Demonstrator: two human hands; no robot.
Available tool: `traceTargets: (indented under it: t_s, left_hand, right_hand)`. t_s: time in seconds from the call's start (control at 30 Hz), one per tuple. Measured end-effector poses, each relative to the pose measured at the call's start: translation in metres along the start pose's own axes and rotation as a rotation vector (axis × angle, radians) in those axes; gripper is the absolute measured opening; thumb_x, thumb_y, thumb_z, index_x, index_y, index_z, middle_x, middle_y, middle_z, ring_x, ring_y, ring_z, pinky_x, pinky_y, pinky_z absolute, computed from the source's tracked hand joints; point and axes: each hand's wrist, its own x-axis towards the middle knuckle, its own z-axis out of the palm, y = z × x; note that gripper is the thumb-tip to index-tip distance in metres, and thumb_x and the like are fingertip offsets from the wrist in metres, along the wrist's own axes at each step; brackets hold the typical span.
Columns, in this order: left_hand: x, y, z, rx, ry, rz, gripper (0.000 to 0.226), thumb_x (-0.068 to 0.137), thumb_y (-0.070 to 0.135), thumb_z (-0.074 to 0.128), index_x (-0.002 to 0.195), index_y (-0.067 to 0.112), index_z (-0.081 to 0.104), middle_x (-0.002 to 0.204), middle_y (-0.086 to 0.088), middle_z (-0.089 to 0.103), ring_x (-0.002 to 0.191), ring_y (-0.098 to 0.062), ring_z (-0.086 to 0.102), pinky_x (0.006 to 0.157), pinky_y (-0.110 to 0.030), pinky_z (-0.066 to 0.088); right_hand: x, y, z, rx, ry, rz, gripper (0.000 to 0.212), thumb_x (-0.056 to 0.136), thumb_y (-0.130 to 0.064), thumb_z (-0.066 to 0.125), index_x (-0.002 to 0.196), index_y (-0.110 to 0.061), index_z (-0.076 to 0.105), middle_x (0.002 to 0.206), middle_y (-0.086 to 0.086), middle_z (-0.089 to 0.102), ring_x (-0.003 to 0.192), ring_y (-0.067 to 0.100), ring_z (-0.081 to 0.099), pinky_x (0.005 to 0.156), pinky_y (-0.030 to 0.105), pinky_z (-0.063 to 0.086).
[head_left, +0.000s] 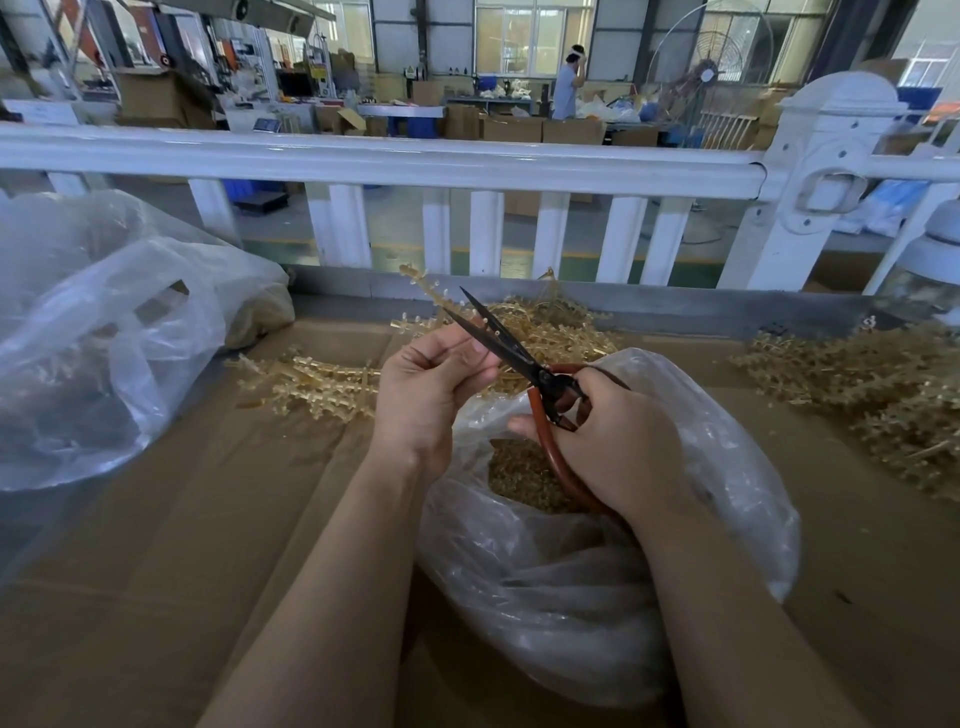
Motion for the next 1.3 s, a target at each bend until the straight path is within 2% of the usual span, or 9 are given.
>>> traceTargets:
  t_s: [0.07, 0.27, 0.4, 0.53, 0.73, 0.87, 1.17, 1.3]
  left_hand:
    - [0.0001, 0.0004, -0.0003, -0.010, -0.005, 0.000, 0.020, 0.076, 0.009, 0.068, 0.095, 0.004, 0.070, 0.081, -0.003, 0.075, 0.074, -0.011, 0.071, 0.070, -0.019, 0.057]
    - [0.0007, -0.0002, -0.0020, 0.008, -0.020, 0.004, 0.012, 0.088, 0.000, 0.062, 0.098, 0.001, 0.069, 0.081, -0.003, 0.075, 0.073, -0.011, 0.071, 0.069, -0.018, 0.057]
    - [0.0009, 0.0010, -0.0028, -0.004, -0.036, 0.009, 0.014, 0.083, 0.004, 0.065, 0.097, 0.002, 0.068, 0.080, -0.002, 0.075, 0.073, -0.010, 0.071, 0.069, -0.018, 0.057]
    - [0.0007, 0.0018, -0.0034, -0.019, -0.057, 0.004, 0.022, 0.077, 0.009, 0.068, 0.097, 0.002, 0.069, 0.081, -0.003, 0.075, 0.074, -0.011, 0.071, 0.072, -0.020, 0.058]
    - [0.0005, 0.0015, -0.0043, -0.024, -0.067, 0.004, 0.021, 0.077, 0.009, 0.067, 0.097, 0.003, 0.069, 0.081, -0.004, 0.075, 0.074, -0.011, 0.071, 0.070, -0.019, 0.057]
    - [0.0006, 0.0015, -0.0048, -0.020, -0.072, 0.008, 0.021, 0.077, 0.009, 0.067, 0.097, 0.002, 0.069, 0.080, -0.003, 0.075, 0.073, -0.011, 0.071, 0.071, -0.019, 0.057]
    - [-0.0007, 0.0032, -0.0036, -0.013, -0.035, -0.016, 0.024, 0.075, 0.010, 0.069, 0.097, 0.002, 0.070, 0.082, -0.004, 0.075, 0.075, -0.012, 0.071, 0.070, -0.019, 0.057]
    - [-0.0024, 0.0030, -0.0009, 0.043, -0.025, -0.026, 0.010, 0.079, 0.003, 0.068, 0.088, 0.003, 0.071, 0.077, -0.004, 0.074, 0.071, -0.012, 0.071, 0.067, -0.020, 0.057]
  right_hand:
    - [0.0000, -0.0002, 0.0003, -0.003, 0.006, -0.002, 0.077, 0.065, -0.096, 0.042, 0.099, -0.031, 0.064, 0.072, -0.029, 0.048, 0.063, -0.010, 0.043, 0.058, 0.007, 0.032]
    - [0.0008, -0.0024, -0.0004, 0.065, -0.006, -0.010, 0.083, 0.062, -0.097, 0.042, 0.106, -0.031, 0.068, 0.077, -0.031, 0.050, 0.067, -0.016, 0.043, 0.061, 0.005, 0.032]
    - [0.0002, -0.0042, -0.0013, 0.084, -0.010, -0.030, 0.086, 0.062, -0.096, 0.044, 0.111, -0.030, 0.069, 0.084, -0.031, 0.054, 0.068, -0.018, 0.043, 0.062, 0.004, 0.029]
    - [-0.0009, -0.0043, -0.0026, 0.113, -0.025, -0.030, 0.089, 0.061, -0.097, 0.042, 0.114, -0.031, 0.069, 0.087, -0.029, 0.061, 0.070, -0.011, 0.049, 0.063, 0.004, 0.032]
    - [-0.0008, -0.0053, -0.0039, 0.112, -0.031, -0.025, 0.089, 0.061, -0.097, 0.041, 0.116, -0.033, 0.068, 0.077, -0.036, 0.049, 0.070, -0.017, 0.047, 0.062, 0.005, 0.033]
    - [-0.0005, -0.0060, -0.0048, 0.112, -0.024, -0.025, 0.088, 0.060, -0.099, 0.038, 0.109, -0.033, 0.068, 0.075, -0.039, 0.046, 0.069, -0.017, 0.047, 0.061, 0.004, 0.031]
    - [-0.0006, -0.0020, -0.0041, 0.120, -0.011, -0.036, 0.076, 0.064, -0.093, 0.047, 0.092, -0.026, 0.068, 0.078, -0.022, 0.063, 0.070, -0.003, 0.058, 0.062, 0.010, 0.042]
    - [-0.0013, -0.0022, -0.0055, 0.059, 0.021, -0.030, 0.073, 0.064, -0.094, 0.044, 0.090, -0.029, 0.064, 0.075, -0.024, 0.057, 0.066, -0.006, 0.051, 0.059, 0.010, 0.038]
